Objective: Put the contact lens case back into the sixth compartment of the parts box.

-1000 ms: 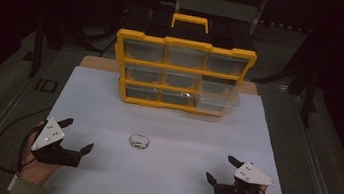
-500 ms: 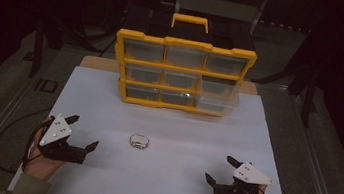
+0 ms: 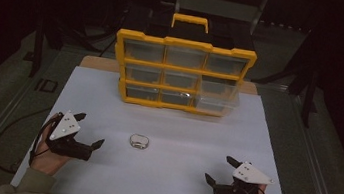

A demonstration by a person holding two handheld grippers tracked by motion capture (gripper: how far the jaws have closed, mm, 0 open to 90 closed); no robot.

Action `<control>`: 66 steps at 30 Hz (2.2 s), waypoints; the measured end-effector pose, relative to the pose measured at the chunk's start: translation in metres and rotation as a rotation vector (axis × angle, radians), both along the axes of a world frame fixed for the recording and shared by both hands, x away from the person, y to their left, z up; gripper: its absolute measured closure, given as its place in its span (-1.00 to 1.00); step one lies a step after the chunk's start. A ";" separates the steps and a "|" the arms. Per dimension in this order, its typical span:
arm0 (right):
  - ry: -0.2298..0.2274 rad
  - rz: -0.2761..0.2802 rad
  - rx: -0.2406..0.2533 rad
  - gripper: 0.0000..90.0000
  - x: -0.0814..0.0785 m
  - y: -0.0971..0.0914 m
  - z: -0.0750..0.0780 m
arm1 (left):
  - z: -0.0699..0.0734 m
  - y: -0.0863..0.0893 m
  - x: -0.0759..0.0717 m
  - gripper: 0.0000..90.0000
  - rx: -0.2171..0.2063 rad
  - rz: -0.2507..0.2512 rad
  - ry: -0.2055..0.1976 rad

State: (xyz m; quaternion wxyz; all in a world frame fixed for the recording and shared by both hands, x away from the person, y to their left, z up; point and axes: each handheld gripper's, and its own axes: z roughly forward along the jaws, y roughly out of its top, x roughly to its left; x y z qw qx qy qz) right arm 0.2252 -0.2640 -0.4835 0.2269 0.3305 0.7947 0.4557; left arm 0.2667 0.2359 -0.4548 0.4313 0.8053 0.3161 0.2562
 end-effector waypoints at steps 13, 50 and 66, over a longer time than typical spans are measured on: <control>0.005 0.003 -0.002 -0.83 0.000 0.000 0.000 | 0.000 -0.011 0.011 -1.00 0.024 -0.037 0.016; 0.017 0.007 -0.005 -0.83 0.002 0.001 -0.002 | -0.003 -0.048 0.046 -1.00 0.128 -0.159 0.086; 0.013 0.010 -0.006 -0.83 0.005 0.001 -0.001 | -0.006 -0.062 0.061 -1.00 0.148 -0.207 0.101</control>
